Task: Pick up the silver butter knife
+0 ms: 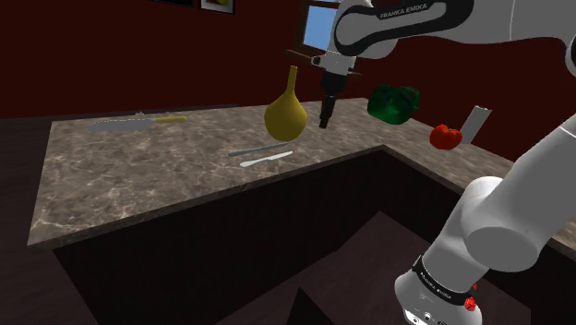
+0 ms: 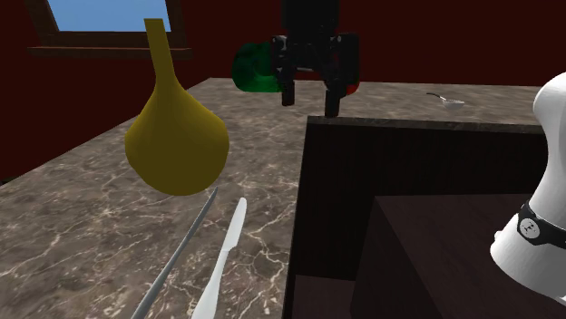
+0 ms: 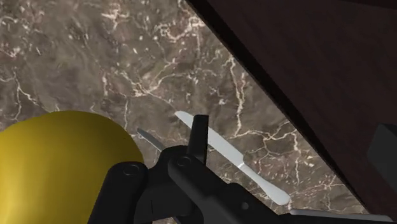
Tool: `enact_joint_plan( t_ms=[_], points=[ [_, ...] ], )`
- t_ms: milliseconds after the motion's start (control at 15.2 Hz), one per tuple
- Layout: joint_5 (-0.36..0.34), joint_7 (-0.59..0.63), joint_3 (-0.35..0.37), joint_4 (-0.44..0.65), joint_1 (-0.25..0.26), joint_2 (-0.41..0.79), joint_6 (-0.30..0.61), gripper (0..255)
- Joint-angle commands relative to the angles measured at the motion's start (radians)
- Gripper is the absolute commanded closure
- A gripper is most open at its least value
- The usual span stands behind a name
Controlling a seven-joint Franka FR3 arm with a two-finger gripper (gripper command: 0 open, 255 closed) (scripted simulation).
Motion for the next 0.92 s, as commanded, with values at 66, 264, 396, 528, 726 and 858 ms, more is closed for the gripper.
enact_joint_plan(
  t_ms=[66,264,396,528,726,858],
  points=[
    [0.022,-0.118,-0.005,0.056,0.021,0.1,0.047,0],
    [0.049,-0.231,-0.002,0.133,0.034,0.209,0.08,0],
    [0.067,-0.302,0.006,0.188,0.039,0.279,0.098,0],
    [0.082,-0.369,0.019,0.246,0.042,0.348,0.111,0],
    [0.099,-0.463,0.042,0.337,0.046,0.449,0.125,0],
    [0.107,-0.521,0.061,0.4,0.047,0.514,0.131,0]
  ],
)
